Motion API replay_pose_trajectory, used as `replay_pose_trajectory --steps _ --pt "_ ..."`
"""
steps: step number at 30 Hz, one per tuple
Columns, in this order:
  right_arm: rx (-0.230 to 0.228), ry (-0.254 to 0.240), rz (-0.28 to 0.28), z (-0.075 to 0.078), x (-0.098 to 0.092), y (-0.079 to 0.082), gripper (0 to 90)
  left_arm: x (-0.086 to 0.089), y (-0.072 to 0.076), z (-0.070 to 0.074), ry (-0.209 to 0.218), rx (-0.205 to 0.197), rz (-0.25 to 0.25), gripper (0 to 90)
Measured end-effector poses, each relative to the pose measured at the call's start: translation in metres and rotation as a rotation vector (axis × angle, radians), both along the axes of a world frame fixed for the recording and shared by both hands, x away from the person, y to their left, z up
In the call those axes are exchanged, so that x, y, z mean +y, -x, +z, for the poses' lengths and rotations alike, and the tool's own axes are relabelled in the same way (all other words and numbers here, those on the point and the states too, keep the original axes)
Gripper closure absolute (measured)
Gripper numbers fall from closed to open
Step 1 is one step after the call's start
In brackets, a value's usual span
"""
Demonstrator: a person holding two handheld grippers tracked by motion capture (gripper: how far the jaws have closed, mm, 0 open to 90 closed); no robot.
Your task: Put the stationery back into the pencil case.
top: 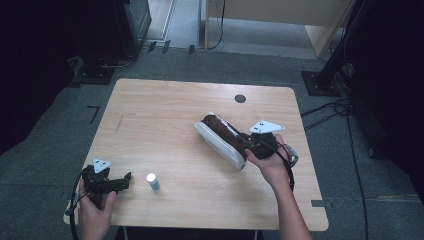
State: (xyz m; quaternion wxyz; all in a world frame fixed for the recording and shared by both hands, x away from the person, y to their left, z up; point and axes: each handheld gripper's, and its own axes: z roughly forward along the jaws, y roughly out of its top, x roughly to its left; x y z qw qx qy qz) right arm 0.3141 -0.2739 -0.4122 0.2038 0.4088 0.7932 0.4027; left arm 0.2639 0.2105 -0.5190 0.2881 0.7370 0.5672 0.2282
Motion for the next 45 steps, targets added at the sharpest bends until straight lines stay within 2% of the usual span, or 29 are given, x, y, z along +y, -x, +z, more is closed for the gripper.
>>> replay_pose_trajectory --steps 7,14,23,27,38,41,45 --pt "-0.004 -0.005 -0.011 0.000 0.000 -0.001 81.3 0.000 0.000 0.000 0.000 0.001 0.000 0.0" --pt "0.005 0.007 0.004 0.001 0.002 -0.001 81.3 0.000 0.000 0.000 0.000 0.000 0.000 0.0" --pt "0.042 0.022 0.019 0.000 0.002 -0.006 81.2 0.000 0.000 0.000 -0.001 0.000 0.000 0.0" --pt "0.044 0.027 0.018 -0.002 0.003 -0.008 81.2 0.000 0.000 0.000 0.000 0.000 0.000 0.0" --pt "0.047 0.019 0.010 -0.006 0.010 -0.014 80.9 0.000 0.000 0.000 0.000 0.000 0.000 0.0" --pt "0.052 0.004 -0.005 -0.006 0.012 -0.015 80.3 0.000 0.000 0.000 0.000 0.000 0.000 0.0" --pt "0.035 -0.028 -0.018 -0.005 0.013 -0.015 77.2 0.000 0.000 0.000 0.000 0.000 0.000 0.0"
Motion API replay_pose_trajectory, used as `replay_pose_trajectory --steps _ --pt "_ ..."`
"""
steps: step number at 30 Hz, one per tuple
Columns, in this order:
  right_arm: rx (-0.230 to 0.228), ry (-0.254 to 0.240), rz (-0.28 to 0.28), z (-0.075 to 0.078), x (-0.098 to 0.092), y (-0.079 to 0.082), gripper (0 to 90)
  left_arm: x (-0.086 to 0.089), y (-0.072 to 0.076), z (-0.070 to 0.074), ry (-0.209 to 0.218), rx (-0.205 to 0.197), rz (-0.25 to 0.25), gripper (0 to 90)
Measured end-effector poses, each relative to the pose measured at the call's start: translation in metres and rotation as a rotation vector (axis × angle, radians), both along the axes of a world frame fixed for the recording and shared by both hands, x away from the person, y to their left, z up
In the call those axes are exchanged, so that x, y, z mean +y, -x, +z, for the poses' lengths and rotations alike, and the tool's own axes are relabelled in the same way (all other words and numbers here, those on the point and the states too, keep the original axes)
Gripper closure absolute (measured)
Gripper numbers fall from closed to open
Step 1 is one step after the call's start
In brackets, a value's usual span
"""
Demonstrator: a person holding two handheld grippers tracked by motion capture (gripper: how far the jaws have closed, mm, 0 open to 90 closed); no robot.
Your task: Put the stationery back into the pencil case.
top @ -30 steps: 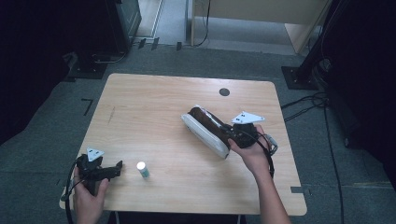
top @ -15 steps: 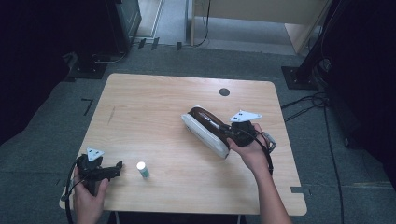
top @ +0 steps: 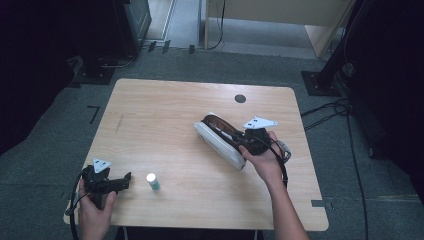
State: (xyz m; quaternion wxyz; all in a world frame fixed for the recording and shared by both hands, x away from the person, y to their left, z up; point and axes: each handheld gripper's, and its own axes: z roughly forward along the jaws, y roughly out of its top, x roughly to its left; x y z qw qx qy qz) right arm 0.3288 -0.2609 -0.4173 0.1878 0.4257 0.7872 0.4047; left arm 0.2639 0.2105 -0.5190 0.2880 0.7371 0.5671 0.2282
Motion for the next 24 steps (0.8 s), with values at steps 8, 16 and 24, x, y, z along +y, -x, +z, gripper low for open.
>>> replay_pose_trajectory --steps 8,16,24 --pt "-0.029 -0.055 0.000 0.006 0.001 0.009 72.6 0.000 0.000 0.000 -0.002 0.002 -0.002 0.0" --pt "-0.071 -0.077 0.028 0.014 0.022 0.026 64.3 0.000 0.000 0.000 0.000 0.000 0.000 0.0" --pt "-0.091 -0.093 0.068 0.014 0.048 0.044 56.6 0.000 0.000 0.000 0.000 0.001 0.000 0.0"
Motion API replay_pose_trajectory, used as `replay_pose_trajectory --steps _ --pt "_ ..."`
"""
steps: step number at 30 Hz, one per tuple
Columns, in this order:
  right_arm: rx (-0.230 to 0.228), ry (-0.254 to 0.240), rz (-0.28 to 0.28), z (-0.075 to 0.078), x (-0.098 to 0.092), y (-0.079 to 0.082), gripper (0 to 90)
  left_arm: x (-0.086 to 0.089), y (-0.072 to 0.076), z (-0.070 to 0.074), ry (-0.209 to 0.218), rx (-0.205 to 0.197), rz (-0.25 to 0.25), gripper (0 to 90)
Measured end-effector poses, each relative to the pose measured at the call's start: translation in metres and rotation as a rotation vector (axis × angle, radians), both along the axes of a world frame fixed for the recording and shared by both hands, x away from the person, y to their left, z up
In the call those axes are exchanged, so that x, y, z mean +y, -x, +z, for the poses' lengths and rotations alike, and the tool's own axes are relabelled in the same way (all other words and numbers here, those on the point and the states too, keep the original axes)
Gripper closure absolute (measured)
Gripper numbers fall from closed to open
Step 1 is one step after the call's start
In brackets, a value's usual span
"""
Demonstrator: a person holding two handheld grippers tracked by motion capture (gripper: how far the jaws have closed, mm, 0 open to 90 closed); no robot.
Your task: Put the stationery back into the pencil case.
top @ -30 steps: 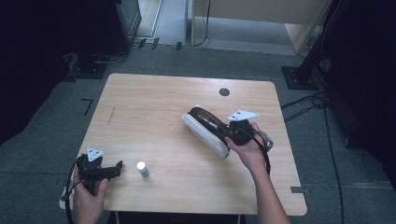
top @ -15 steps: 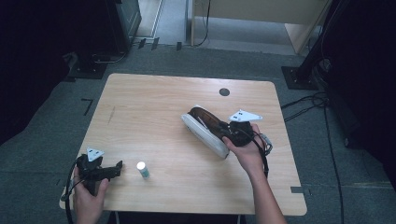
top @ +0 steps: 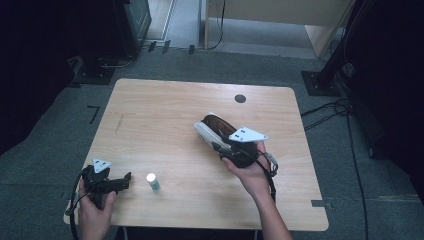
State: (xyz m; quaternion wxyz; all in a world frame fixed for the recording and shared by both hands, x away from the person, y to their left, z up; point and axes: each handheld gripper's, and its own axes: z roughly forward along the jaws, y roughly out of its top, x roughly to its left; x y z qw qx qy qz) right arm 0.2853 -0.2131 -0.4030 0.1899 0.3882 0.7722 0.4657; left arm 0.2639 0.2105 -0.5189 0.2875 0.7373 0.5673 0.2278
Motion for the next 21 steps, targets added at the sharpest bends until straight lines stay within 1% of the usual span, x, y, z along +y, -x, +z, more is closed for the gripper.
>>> replay_pose_trajectory --steps 5,6,10,14,21 --pt "0.001 -0.015 0.030 -0.007 0.018 0.008 52.4 0.000 0.000 0.000 -0.001 0.000 0.000 0.0" --pt "0.008 -0.019 0.035 -0.009 0.021 0.009 50.8 0.000 0.000 0.000 -0.001 0.000 -0.001 0.0" --pt "0.015 -0.033 0.056 -0.017 0.032 0.015 49.0 0.000 0.000 0.000 0.000 -0.001 0.000 0.0" --pt "0.019 -0.031 0.082 -0.024 0.044 0.020 46.9 0.000 0.000 0.000 0.001 -0.001 0.001 0.0" --pt "0.031 -0.045 0.126 -0.038 0.061 0.030 46.2 0.000 0.000 0.000 0.001 -0.001 0.001 0.0"
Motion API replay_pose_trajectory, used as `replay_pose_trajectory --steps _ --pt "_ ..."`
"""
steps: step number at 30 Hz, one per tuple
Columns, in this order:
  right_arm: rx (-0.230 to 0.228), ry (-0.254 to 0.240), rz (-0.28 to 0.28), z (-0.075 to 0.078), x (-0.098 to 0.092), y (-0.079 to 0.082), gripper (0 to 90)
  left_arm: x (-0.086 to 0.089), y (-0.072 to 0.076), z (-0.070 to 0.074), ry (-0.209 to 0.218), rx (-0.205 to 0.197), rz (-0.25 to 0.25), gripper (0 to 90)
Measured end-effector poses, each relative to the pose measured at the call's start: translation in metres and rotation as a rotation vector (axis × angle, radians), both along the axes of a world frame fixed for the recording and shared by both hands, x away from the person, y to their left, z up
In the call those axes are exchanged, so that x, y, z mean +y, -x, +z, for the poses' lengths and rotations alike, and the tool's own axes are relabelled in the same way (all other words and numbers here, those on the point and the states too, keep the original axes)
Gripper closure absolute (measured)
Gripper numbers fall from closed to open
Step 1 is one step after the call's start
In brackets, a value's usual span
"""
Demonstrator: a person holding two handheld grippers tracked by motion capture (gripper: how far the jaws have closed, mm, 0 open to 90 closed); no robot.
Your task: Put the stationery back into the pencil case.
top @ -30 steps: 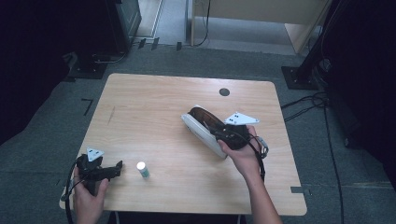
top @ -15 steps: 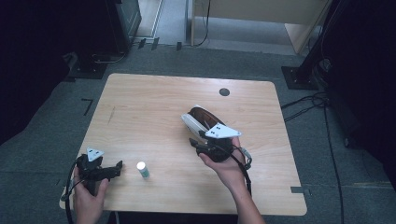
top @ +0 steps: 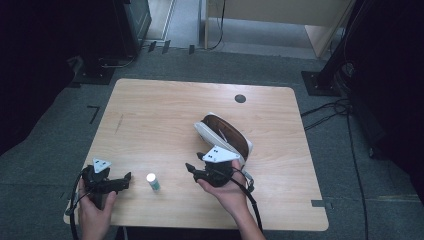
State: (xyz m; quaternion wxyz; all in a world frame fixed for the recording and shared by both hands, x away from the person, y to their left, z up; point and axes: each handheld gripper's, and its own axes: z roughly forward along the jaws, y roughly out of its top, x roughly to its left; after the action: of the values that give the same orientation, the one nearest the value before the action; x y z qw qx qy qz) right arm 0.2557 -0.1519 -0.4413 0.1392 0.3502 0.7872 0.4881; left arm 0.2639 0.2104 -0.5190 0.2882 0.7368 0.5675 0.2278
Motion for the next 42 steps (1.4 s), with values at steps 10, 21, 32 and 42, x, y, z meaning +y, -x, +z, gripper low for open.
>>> replay_pose_trajectory --steps 10,21,32,42 --pt "0.011 -0.029 0.065 -0.016 0.027 0.010 43.0 0.000 0.000 0.000 0.000 0.000 0.000 0.0" --pt "0.013 -0.042 0.110 -0.024 0.049 0.014 41.5 0.000 0.000 0.000 0.000 0.000 0.000 0.0" --pt "0.012 -0.043 0.168 -0.031 0.070 0.017 42.0 0.000 0.000 0.000 -0.001 0.001 -0.001 0.0" --pt "0.006 -0.055 0.208 -0.032 0.091 0.018 45.9 0.000 0.000 0.000 -0.001 0.001 -0.001 0.0"
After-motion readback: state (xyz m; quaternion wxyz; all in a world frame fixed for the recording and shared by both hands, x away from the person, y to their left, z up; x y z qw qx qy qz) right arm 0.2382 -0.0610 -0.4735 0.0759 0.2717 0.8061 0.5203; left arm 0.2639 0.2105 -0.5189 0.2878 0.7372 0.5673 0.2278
